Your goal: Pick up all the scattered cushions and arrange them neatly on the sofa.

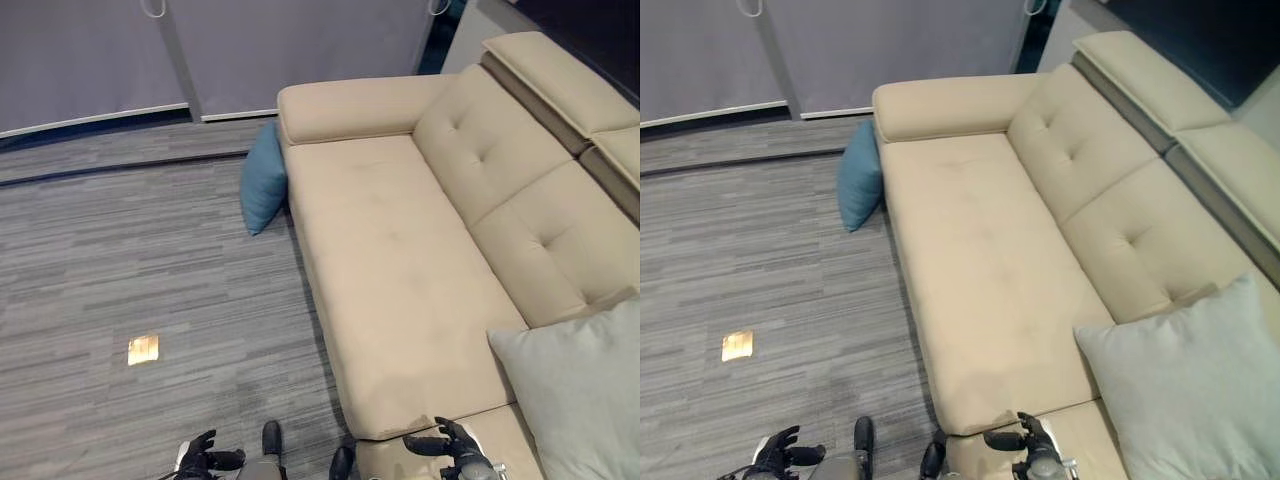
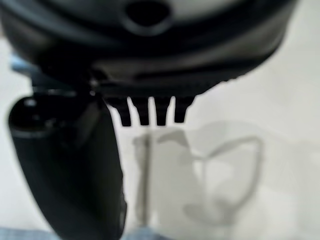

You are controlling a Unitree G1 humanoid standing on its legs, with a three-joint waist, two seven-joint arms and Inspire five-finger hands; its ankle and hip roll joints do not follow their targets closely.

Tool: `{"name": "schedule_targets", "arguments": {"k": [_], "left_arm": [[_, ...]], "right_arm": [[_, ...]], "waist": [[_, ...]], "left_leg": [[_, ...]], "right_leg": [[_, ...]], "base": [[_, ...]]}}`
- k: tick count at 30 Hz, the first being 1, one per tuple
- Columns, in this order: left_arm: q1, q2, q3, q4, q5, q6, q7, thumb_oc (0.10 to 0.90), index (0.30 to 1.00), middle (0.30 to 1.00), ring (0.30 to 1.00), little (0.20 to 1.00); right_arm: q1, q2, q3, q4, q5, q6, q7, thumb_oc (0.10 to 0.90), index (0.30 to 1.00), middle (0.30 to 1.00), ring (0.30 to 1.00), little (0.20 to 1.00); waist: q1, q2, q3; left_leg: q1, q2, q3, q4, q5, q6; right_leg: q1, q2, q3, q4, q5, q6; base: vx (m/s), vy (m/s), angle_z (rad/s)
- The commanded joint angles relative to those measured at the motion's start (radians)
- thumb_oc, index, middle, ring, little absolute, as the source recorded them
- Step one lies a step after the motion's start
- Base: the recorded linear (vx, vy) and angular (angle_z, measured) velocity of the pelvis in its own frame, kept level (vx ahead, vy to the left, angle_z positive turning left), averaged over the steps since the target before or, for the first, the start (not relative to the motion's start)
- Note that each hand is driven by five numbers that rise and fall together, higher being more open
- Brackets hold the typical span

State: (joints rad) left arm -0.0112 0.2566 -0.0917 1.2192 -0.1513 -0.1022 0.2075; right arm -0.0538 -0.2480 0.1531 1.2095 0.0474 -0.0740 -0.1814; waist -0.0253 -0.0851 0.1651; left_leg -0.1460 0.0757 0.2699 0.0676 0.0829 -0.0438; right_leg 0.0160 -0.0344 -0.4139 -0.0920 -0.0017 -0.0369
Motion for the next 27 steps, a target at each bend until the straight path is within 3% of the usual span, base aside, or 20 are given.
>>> {"name": "schedule_targets", "arguments": {"k": [1, 7, 10, 12, 15, 16, 17, 20, 23, 27], "left_arm": [[0.002, 0.010, 0.009, 0.006, 0.041, -0.017, 0.004, 0.800, 0.900, 0.900, 0.900, 0.900], [0.021, 0.018, 0.028, 0.008, 0.030, -0.012, -0.004, 0.800, 0.900, 0.900, 0.900, 0.900], [0.018, 0.032, 0.032, 0.005, 0.030, -0.010, -0.009, 0.800, 0.900, 0.900, 0.900, 0.900], [0.010, 0.044, 0.031, -0.001, 0.028, -0.009, -0.005, 0.800, 0.900, 0.900, 0.900, 0.900], [-0.009, 0.057, 0.024, -0.010, 0.025, -0.011, 0.000, 0.800, 0.900, 0.900, 0.900, 0.900], [-0.010, 0.057, 0.024, -0.010, 0.025, -0.011, 0.000, 0.800, 0.900, 0.900, 0.900, 0.900], [-0.019, 0.056, 0.013, -0.013, 0.022, -0.013, 0.000, 0.800, 0.900, 0.900, 0.900, 0.900], [-0.029, 0.048, -0.004, -0.012, 0.017, -0.010, -0.005, 0.800, 0.900, 0.900, 0.900, 0.900], [-0.043, 0.044, -0.005, 0.007, 0.024, -0.007, -0.003, 0.800, 0.900, 0.900, 0.900, 0.900], [-0.030, 0.030, -0.005, 0.020, 0.037, -0.010, 0.001, 0.800, 0.900, 0.900, 0.900, 0.900]], "right_arm": [[0.009, -0.035, -0.023, -0.002, 0.005, -0.013, -0.035, 0.800, 0.900, 0.900, 0.900, 0.900], [-0.006, -0.012, -0.002, 0.016, -0.019, -0.003, -0.037, 0.800, 0.900, 0.900, 0.900, 0.900], [-0.012, 0.005, 0.011, 0.008, -0.038, -0.002, -0.030, 0.800, 0.900, 0.900, 0.900, 0.900], [-0.022, 0.011, 0.018, -0.004, -0.043, 0.000, -0.026, 0.800, 0.900, 0.900, 0.900, 0.900], [-0.036, 0.019, 0.030, -0.014, -0.040, 0.000, -0.023, 0.800, 0.900, 0.900, 0.900, 0.900], [-0.036, 0.019, 0.029, -0.014, -0.040, 0.000, -0.023, 0.800, 0.900, 0.900, 0.900, 0.900], [-0.032, 0.019, 0.032, -0.018, -0.034, -0.001, -0.022, 0.800, 0.900, 0.900, 0.900, 0.900], [-0.031, 0.012, 0.034, -0.009, -0.024, 0.003, -0.023, 0.800, 0.900, 0.900, 0.900, 0.900], [-0.031, 0.004, 0.033, -0.005, -0.029, 0.007, -0.023, 0.800, 0.900, 0.900, 0.900, 0.900], [0.000, 0.000, 0.025, -0.003, -0.029, 0.003, -0.020, 0.800, 0.900, 0.900, 0.900, 0.900]], "waist": [[-0.014, -0.012, -0.055], [0.005, -0.029, -0.076], [0.012, -0.025, -0.072], [0.005, -0.023, -0.055], [-0.008, -0.005, -0.035], [-0.007, -0.003, -0.039], [-0.022, 0.001, -0.034], [-0.039, -0.006, -0.034], [-0.049, -0.016, -0.030], [-0.057, -0.028, -0.041]], "left_leg": [[0.014, -0.022, 0.020, -0.026, -0.081, -0.002], [0.056, -0.048, -0.008, -0.062, -0.099, 0.017], [0.086, -0.068, -0.020, -0.082, -0.114, 0.039], [0.105, -0.082, -0.033, -0.092, -0.120, 0.057], [0.128, -0.081, -0.062, -0.108, -0.122, 0.067], [0.122, -0.078, -0.061, -0.107, -0.121, 0.066], [0.148, -0.086, -0.092, -0.111, -0.131, 0.064], [0.170, -0.109, -0.146, -0.112, -0.150, 0.065], [0.201, -0.128, -0.191, -0.119, -0.173, 0.063], [0.241, -0.138, -0.232, -0.074, -0.238, 0.056]], "right_leg": [[0.001, -0.050, 0.105, 0.038, -0.032, 0.151], [0.014, -0.057, 0.130, 0.075, -0.046, 0.162], [-0.012, -0.087, 0.141, 0.211, -0.062, 0.173], [-0.066, -0.114, 0.163, 0.348, -0.017, 0.192], [-0.152, -0.100, 0.232, 0.504, 0.002, 0.196], [-0.156, -0.098, 0.232, 0.500, 0.006, 0.195], [-0.178, -0.051, 0.291, 0.489, -0.024, 0.176], [-0.210, 0.008, 0.333, 0.363, -0.031, 0.162], [-0.256, 0.011, 0.310, 0.252, 0.030, 0.176], [-0.218, 0.010, 0.306, 0.205, 0.036, 0.167]], "base": [[0.03, 0.049, 0.45], [0.14, 0.093, 0.14], [0.11, 0.169, 0.00], [0.09, 0.174, 0.05], [0.07, 0.098, 0.20], [0.17, 0.052, 0.60], [0.21, 0.022, 0.55], [0.23, -0.009, 0.50], [0.22, -0.048, 0.48], [0.26, -0.082, 0.39]]}}
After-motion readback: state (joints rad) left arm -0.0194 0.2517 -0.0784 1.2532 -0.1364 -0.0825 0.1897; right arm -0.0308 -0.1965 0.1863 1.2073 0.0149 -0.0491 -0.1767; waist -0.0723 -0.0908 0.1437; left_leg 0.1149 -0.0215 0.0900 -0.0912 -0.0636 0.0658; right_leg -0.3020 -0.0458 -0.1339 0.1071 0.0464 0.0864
